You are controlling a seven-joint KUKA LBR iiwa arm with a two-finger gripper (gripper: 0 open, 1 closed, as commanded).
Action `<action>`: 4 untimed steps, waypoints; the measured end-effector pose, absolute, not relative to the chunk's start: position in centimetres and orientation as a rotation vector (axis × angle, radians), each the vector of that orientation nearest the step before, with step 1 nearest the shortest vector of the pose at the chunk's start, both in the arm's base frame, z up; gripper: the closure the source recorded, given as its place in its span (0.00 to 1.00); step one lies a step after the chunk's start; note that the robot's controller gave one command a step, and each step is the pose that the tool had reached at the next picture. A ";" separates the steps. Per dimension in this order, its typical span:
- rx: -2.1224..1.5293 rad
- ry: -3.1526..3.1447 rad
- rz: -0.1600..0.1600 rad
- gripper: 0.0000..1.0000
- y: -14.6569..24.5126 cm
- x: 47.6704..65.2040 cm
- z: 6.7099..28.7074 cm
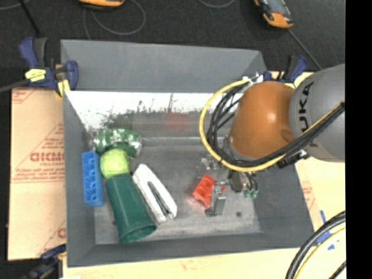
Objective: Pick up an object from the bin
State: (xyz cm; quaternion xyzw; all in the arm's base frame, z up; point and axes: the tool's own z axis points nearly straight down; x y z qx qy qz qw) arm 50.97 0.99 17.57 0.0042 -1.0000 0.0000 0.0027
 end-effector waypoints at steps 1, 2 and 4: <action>0.013 -3.143 0.000 0.00 1.0 51.1 18.0; 0.011 -3.143 0.000 0.00 0.9 51.2 17.9; -0.059 -3.148 -0.008 0.00 2.6 50.2 14.4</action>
Offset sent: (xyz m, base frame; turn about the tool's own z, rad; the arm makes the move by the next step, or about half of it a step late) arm 0.0209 -0.0256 -0.0625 0.0139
